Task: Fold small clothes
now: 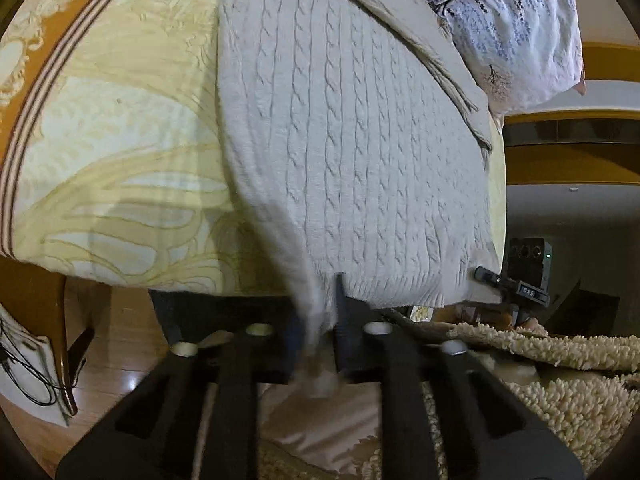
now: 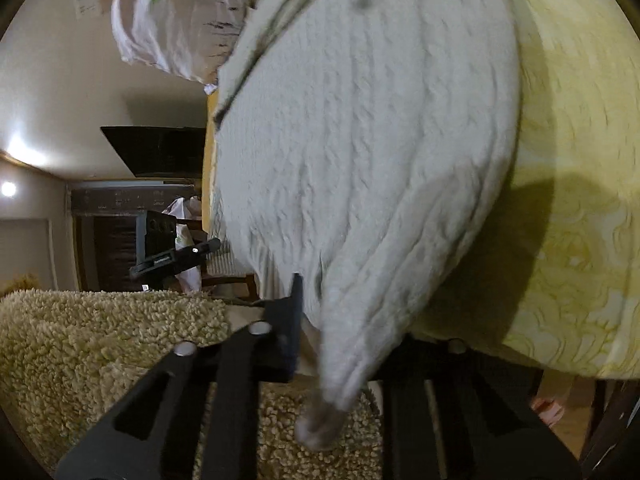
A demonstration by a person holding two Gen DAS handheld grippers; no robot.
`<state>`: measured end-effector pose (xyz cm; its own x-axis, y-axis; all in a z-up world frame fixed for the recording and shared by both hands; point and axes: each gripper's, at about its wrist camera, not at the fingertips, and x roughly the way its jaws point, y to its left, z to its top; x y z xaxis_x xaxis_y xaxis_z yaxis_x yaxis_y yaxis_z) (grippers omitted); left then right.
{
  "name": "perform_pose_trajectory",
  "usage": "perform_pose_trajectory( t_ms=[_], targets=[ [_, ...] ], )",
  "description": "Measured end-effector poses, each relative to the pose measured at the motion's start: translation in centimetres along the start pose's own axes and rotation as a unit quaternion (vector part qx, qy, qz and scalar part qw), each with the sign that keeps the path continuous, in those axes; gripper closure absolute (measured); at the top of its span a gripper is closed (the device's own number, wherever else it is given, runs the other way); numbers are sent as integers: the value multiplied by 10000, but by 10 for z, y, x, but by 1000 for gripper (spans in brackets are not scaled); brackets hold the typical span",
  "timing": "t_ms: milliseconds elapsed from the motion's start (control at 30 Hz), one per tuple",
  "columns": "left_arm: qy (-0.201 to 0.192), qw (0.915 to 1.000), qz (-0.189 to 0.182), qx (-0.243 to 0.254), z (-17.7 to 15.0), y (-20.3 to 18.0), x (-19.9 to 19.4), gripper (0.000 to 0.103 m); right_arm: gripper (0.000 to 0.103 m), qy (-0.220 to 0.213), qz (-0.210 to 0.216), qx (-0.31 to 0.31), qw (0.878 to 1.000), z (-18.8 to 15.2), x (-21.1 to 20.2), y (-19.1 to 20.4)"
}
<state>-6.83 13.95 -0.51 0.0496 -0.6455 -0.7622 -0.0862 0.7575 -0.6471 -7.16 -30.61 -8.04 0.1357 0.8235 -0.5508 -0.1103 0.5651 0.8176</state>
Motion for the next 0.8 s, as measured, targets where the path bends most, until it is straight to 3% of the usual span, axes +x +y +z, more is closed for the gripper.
perform_pose_trajectory(
  t_ms=[167, 433, 800],
  targets=[
    [-233, 9994, -17, 252, 9, -9, -13, 97, 95, -493, -159, -435, 9977, 17, -18, 21],
    [-1014, 9944, -160, 268, 39, -6, -42, 97, 96, -1408, -388, -903, 9851, 39, -48, 41],
    [-2166, 9732, -751, 201, 107, -9, -68, 98, 96, -2473, -414, -1347, 9586, 83, -77, 73]
  ],
)
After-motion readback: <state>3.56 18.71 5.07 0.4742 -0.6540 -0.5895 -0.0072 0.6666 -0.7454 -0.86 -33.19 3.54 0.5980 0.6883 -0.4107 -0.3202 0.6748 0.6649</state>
